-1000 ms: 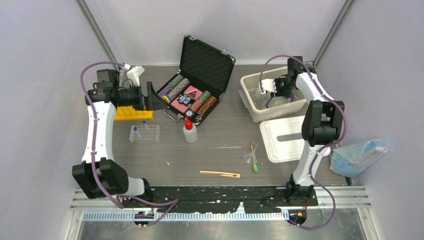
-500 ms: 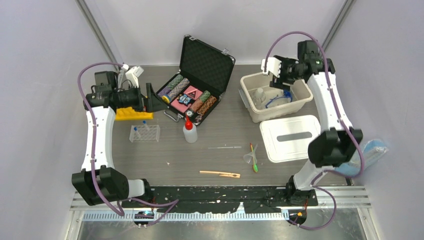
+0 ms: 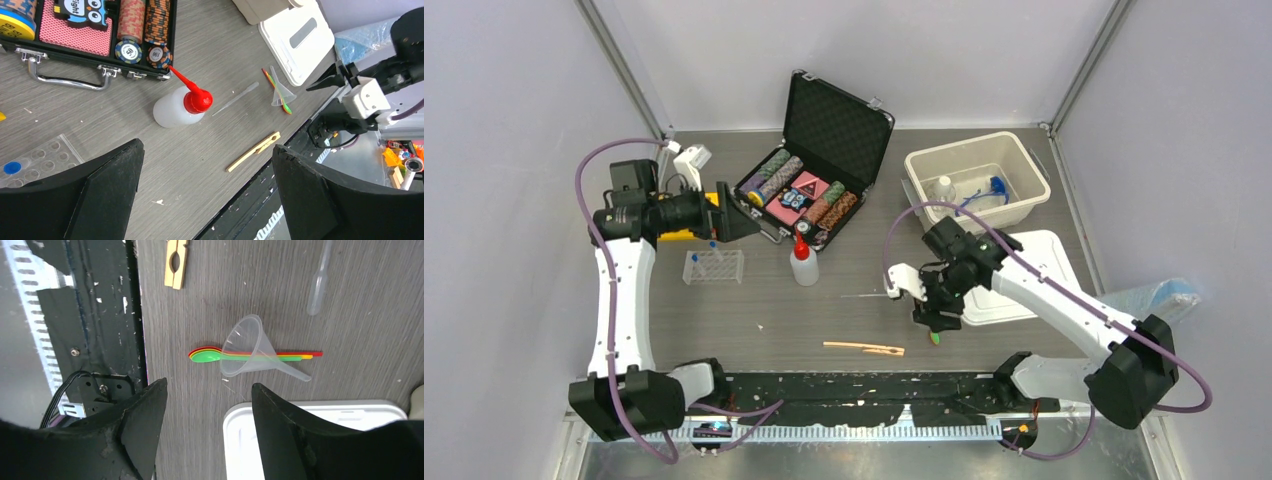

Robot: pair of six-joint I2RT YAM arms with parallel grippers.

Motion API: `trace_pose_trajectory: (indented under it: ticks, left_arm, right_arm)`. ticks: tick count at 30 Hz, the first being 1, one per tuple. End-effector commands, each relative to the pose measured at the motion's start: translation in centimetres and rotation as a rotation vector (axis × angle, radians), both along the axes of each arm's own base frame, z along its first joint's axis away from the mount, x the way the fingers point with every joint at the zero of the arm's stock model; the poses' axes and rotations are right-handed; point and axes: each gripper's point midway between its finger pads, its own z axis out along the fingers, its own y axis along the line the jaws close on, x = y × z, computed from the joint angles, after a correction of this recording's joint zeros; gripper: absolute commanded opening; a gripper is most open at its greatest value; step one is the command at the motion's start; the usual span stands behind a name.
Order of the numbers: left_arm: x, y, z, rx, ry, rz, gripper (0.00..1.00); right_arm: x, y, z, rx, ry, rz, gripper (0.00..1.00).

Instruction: Organize the chemistry lab equipment

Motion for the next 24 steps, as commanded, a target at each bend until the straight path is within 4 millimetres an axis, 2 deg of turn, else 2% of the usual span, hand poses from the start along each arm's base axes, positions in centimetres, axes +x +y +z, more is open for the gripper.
trace_pose_trajectory:
  ticks: [1,3,6,9,12,15,16,20,22,23,24]
  left_arm:
    - [-0.8,0.1,0.4,0.021,-0.051,-0.001,0.99]
    - [-1.1,0.1,0.3,0.023,-0.048,0.001,0.99]
    - [-1.6,0.1,0.1,0.031,-0.043,0.006,0.99]
    - [-2.1,0.3,0.0,0.059,-0.051,0.013,0.99]
    - [-2.6,0.6,-0.3,0.085,-0.056,0.025,0.99]
    - [-2.8,0.6,-0.5,0.091,-0.057,0.026,0.99]
    - [-2.8,0.6,-0.4,0.091,-0.06,0.026,0.99]
    - [-2.3,0.5,0.0,0.077,-0.066,0.025,0.99]
    - [-2.1,0.5,0.3,0.07,-0.068,0.022,0.99]
    - [-1.9,0.4,0.4,0.064,-0.066,0.018,0.99]
    - [-1.8,0.4,0.6,0.061,-0.068,0.017,0.99]
  right_arm:
    - [2.2,0.9,0.0,0.024,-0.135,-0.151,0.68]
    - [3.1,1.1,-1.2,0.005,-0.158,-0.164,0.67]
    - [3.2,1.5,-3.4,-0.036,-0.121,-0.164,0.62]
    - [3.5,1.6,-5.1,-0.086,-0.103,-0.169,0.46]
    - [3.8,1.9,-5.0,-0.092,-0.084,-0.205,0.25]
    - [4.6,2.4,-3.9,-0.078,-0.104,-0.233,0.14]
    - [4.8,2.3,-3.8,-0.082,-0.114,-0.24,0.08]
    - [5.8,3.0,-2.0,-0.062,-0.144,-0.242,0.05]
    - [6.4,4.1,1.2,0.005,-0.173,-0.24,0.05]
    - [6.5,4.3,2.2,0.027,-0.179,-0.246,0.05]
    - [7.0,4.9,4.5,0.083,-0.202,-0.265,0.05]
